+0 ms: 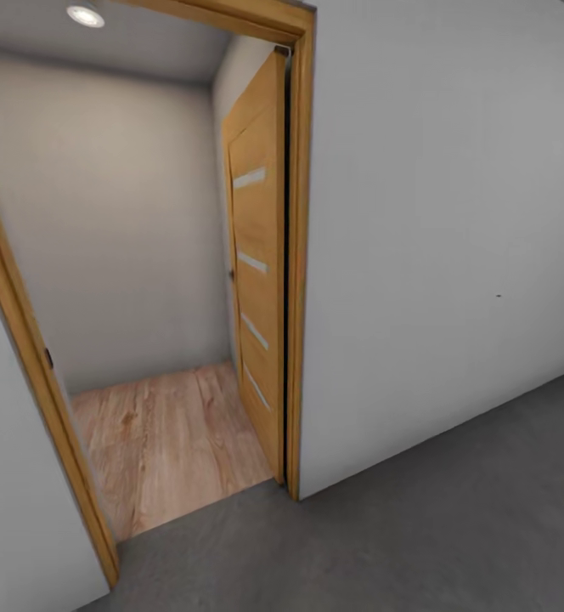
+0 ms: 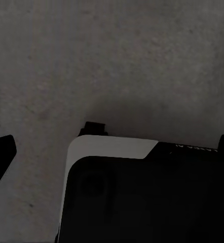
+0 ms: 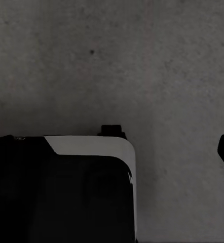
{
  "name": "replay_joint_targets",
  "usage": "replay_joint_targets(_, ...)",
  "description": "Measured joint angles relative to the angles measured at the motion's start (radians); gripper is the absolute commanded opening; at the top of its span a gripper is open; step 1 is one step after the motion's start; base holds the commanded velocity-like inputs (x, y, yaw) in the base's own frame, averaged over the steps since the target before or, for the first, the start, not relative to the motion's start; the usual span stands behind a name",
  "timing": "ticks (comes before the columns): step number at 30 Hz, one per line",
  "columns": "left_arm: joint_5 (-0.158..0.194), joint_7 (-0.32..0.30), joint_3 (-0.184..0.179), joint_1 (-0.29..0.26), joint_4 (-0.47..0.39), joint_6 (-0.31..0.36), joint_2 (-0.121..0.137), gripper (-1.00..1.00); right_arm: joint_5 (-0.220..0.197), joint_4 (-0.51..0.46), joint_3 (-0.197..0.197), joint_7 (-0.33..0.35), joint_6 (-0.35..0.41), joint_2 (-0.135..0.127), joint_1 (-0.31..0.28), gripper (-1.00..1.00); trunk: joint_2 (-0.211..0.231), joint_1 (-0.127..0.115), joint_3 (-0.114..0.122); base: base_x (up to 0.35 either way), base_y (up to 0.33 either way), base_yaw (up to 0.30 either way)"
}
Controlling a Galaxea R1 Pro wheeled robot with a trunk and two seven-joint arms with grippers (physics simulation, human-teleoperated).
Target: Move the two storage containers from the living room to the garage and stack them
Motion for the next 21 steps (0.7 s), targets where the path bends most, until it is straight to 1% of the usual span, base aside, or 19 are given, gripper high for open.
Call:
replay_joint_targets(3,0.000,0.000,0.000,0.000,0.000,0.000,0.000,1.00,0.004,0.000,0.002,0.006,-0.001,0.000,0.000,1.00,0.000,0.000,0.000,0.323,0.000,0.034)
replay_joint_targets(6,0.000,0.000,0.000,0.000,0.000,0.000,0.000,1.00,0.005,0.000,0.003,0.005,-0.003,0.000,0.000,1.00,0.000,0.000,0.000,0.323,0.000,0.185)
replay_joint_targets(21,0.000,0.000,0.000,0.000,0.000,0.000,0.000,1.00,0.006,0.000,0.002,-0.002,-0.007,0.003,0.000,1.00,0.000,0.000,0.000,0.323,0.000,0.260)
